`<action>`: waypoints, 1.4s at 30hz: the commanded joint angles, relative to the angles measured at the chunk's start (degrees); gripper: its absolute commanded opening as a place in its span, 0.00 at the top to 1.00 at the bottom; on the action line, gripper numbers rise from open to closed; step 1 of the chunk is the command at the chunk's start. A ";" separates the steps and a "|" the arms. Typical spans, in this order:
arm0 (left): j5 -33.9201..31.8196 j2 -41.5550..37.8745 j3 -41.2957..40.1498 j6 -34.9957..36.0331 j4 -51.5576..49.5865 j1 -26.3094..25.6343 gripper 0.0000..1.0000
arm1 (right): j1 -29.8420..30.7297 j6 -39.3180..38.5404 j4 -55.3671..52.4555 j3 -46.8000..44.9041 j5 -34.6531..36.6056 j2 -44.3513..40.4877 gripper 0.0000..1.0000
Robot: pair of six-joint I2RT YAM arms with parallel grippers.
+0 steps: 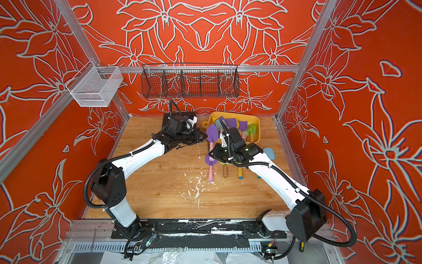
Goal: Take the shovel out of the storage box
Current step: Place the shovel at the center of the board.
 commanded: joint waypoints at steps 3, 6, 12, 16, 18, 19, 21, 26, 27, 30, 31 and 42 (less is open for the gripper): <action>1.09 -2.54 -2.91 1.27 0.25 0.58 1.00 | 0.53 0.07 3.45 -1.03 -1.79 -0.10 1.00; 0.50 -4.36 -5.60 1.31 0.22 0.93 1.00 | 0.60 1.40 6.00 -2.38 -3.72 0.69 1.00; -0.38 -8.04 -12.23 0.75 1.52 1.63 1.00 | 2.00 3.03 9.49 -4.43 -4.66 2.54 0.91; -0.41 -9.99 -15.47 0.44 1.81 2.64 1.00 | 2.14 3.37 10.33 -4.77 -4.13 3.53 0.79; -0.55 -11.23 -16.90 0.39 1.84 3.32 1.00 | 2.12 3.45 10.85 -4.88 -4.08 4.01 0.71; -0.76 -11.86 -17.63 0.39 1.95 3.69 1.00 | 2.12 3.55 11.10 -4.88 -4.18 4.23 0.69; -0.52 -12.81 -18.78 0.52 2.01 4.33 1.00 | 2.16 3.79 11.50 -4.80 -4.71 4.90 0.63; 0.01 -14.98 -21.17 1.18 1.52 5.80 1.00 | 2.16 3.42 11.50 -3.68 -5.36 6.27 0.49; 0.25 -15.45 -21.74 1.39 1.37 6.22 1.00 | 2.12 3.20 11.07 -3.36 -4.94 6.19 0.44; 1.38 -17.08 -23.23 3.35 -0.29 7.81 1.00 | 2.12 1.85 8.48 -1.83 -2.58 5.53 0.31; 1.80 -17.71 -23.86 4.67 -1.48 8.49 1.00 | 2.05 1.22 7.10 -1.19 -1.52 5.25 0.26; 10.77 -12.31 -27.89 16.35 -6.75 13.50 1.00 | -6.09 -6.79 -3.91 6.05 1.17 5.83 0.10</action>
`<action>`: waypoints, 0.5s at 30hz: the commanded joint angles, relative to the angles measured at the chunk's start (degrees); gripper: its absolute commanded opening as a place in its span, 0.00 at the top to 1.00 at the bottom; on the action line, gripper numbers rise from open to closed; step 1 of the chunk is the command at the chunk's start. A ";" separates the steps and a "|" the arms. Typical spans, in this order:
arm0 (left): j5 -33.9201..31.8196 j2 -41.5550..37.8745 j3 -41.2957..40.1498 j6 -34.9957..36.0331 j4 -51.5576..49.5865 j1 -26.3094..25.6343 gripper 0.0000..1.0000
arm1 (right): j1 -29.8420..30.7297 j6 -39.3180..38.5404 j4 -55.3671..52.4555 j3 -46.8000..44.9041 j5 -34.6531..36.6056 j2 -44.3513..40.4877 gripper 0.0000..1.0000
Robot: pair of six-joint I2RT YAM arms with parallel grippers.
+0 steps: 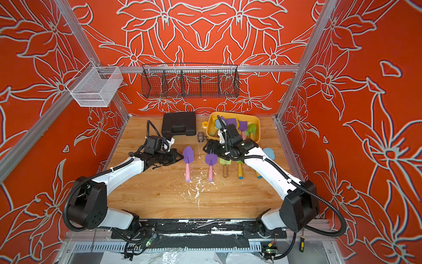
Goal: Take the shovel out of the storage box
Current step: Place the shovel at the center of the board.
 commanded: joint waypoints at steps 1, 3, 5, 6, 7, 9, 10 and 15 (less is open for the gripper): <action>4.58 3.90 2.97 5.99 -3.95 -0.07 1.00 | -3.19 -2.72 -3.66 1.80 0.69 0.30 0.10; 6.72 7.20 4.56 6.37 -3.61 -0.07 1.00 | -4.43 -3.66 -4.09 2.88 0.55 1.18 0.09; 7.30 9.14 4.70 5.71 -1.66 -0.48 1.00 | -5.14 -4.48 -4.25 3.77 0.55 2.18 0.10; 7.06 10.38 5.30 6.24 -1.59 -0.72 1.00 | -5.45 -4.75 -4.33 4.05 0.33 2.79 0.09; 6.92 11.45 5.89 6.63 -1.79 -0.84 1.00 | -5.77 -4.99 -4.43 4.31 -0.02 3.26 0.10; 6.87 13.37 7.09 6.93 -1.65 -0.86 1.00 | -6.04 -5.07 -4.09 4.67 -0.50 4.17 0.10; 6.52 14.10 7.57 7.07 -1.69 -0.85 1.00 | -6.10 -5.06 -3.86 4.76 -0.63 4.44 0.10; 6.71 18.23 10.97 6.73 -2.19 -1.27 1.00 | -6.18 -4.76 -3.02 4.93 -0.94 5.13 0.10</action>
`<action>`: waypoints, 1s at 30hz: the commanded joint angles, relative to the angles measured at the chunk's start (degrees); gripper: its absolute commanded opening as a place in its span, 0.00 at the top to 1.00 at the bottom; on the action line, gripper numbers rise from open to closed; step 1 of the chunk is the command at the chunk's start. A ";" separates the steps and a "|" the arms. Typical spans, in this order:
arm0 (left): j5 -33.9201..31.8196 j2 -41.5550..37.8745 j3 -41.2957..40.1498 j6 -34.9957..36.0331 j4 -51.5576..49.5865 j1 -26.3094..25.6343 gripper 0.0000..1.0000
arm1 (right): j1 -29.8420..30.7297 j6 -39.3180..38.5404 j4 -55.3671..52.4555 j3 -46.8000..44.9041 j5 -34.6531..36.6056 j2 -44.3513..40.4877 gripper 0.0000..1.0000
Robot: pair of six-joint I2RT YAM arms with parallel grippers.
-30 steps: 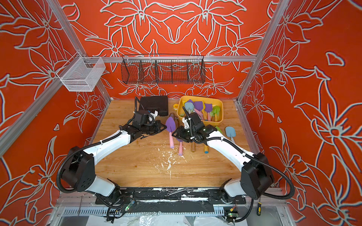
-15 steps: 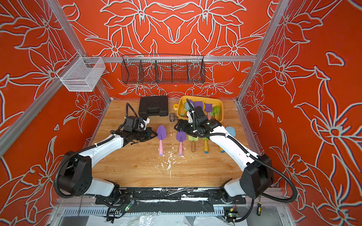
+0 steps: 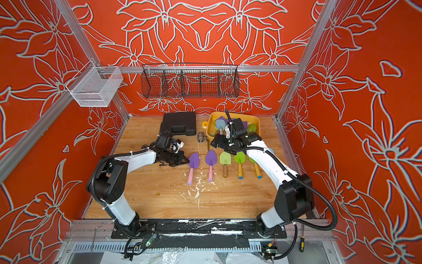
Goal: Take the shovel out of the storage box
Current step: Place the shovel at the center of the board.
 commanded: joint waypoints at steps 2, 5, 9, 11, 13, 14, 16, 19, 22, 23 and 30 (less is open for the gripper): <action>1.24 2.81 2.72 0.71 0.19 -0.64 1.00 | -0.46 -0.79 -0.41 1.60 -0.58 0.31 0.10; 1.30 4.17 2.67 0.54 1.08 -0.64 1.00 | -0.47 -1.13 -0.22 1.25 -0.82 0.23 0.11; 1.29 6.04 2.90 1.92 0.08 -0.82 1.00 | -1.05 -1.44 -0.93 0.64 -0.16 0.09 0.11; 1.34 6.53 2.98 2.13 -0.12 -0.90 1.00 | -1.24 -1.34 -0.67 0.42 -0.54 0.03 0.11; 0.90 6.73 3.13 2.08 -0.04 -0.96 1.00 | -1.33 -1.44 -0.84 0.58 -0.55 0.21 0.11; 0.81 6.85 3.19 1.89 0.14 -1.00 1.00 | -1.34 -1.46 -0.92 0.58 -0.56 0.20 0.11; 0.54 7.28 3.80 1.84 0.00 -1.17 1.00 | -1.43 -1.29 -0.75 0.49 -0.49 0.18 0.11; -0.56 7.90 4.73 1.03 0.07 -1.32 1.00 | -1.52 -1.13 -0.66 0.60 -0.62 0.18 0.11; -1.26 8.53 5.21 -0.29 1.17 -1.42 1.00 | -1.65 -1.07 -0.75 0.44 -0.69 0.14 0.11; -1.67 8.71 5.58 -0.40 1.22 -1.55 1.00 | -1.61 -1.10 -0.87 0.36 -0.69 0.05 0.11; -2.10 10.97 7.61 -0.20 1.22 -1.74 1.00 | -1.62 -0.55 -0.48 -2.12 -0.69 -1.50 0.12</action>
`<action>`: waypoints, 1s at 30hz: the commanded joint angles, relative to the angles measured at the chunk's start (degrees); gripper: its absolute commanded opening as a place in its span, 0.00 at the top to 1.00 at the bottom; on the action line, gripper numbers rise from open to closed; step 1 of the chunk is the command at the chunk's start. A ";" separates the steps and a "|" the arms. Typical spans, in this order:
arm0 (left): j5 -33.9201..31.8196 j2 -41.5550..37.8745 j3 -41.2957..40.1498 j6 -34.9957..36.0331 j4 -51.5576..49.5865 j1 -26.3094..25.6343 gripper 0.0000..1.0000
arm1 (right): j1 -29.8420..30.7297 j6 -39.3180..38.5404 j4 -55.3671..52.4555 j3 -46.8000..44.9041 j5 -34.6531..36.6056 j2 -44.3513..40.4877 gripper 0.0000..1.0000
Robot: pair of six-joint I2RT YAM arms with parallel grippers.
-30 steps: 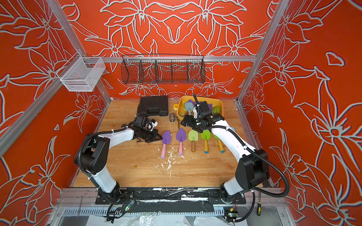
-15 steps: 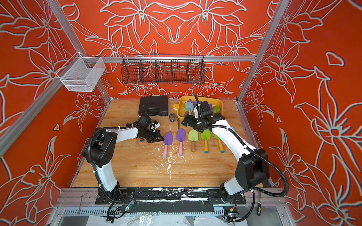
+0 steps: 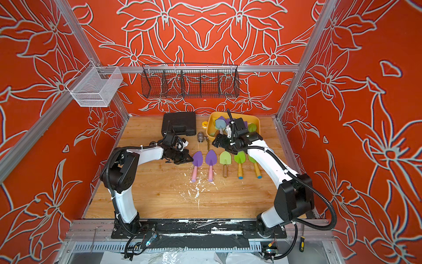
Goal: Take the shovel out of the storage box
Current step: Place the shovel at the center of the board.
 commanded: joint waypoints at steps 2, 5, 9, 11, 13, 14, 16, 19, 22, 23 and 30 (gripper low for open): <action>-0.92 2.46 1.75 0.15 -0.40 -0.32 1.00 | -0.29 0.44 -0.58 -2.27 0.08 -1.89 0.12; -0.81 3.00 1.92 -0.27 -0.11 -0.38 0.99 | -0.29 0.52 -0.79 -3.10 0.32 -2.61 0.12; -0.71 3.13 2.42 -0.11 -0.42 -0.45 0.92 | -0.30 0.78 -0.57 -4.33 0.84 -3.49 0.12; -1.10 2.73 1.98 -0.01 -0.58 -0.47 0.86 | -0.36 0.78 -0.57 -4.79 1.19 -3.91 0.12; -1.59 2.37 1.74 0.06 -1.07 -0.45 0.78 | -0.38 0.84 -0.58 -5.04 1.28 -4.19 0.12; -2.08 2.10 1.53 0.11 -1.30 -0.48 0.72 | -0.40 0.88 -0.49 -5.14 1.29 -4.37 0.12; -3.16 1.50 0.81 -0.15 -1.14 -0.43 0.68 | -0.38 0.91 -0.44 -5.28 1.33 -4.46 0.12; -4.31 1.24 0.25 -0.81 -1.08 -0.28 0.65 | -0.43 0.96 -0.36 -5.42 1.39 -4.76 0.12; -5.45 0.17 -0.10 -1.34 -1.20 -0.03 0.64 | -0.47 0.73 -0.83 -5.25 1.72 -4.89 0.12; -6.08 -0.41 -0.26 -1.49 -1.36 0.06 0.63 | -0.47 0.57 -1.07 -5.16 1.81 -4.89 0.12; -6.52 -3.96 -1.49 -1.75 -3.73 0.43 0.61 | -0.74 0.29 -1.80 -4.80 2.08 -5.24 0.12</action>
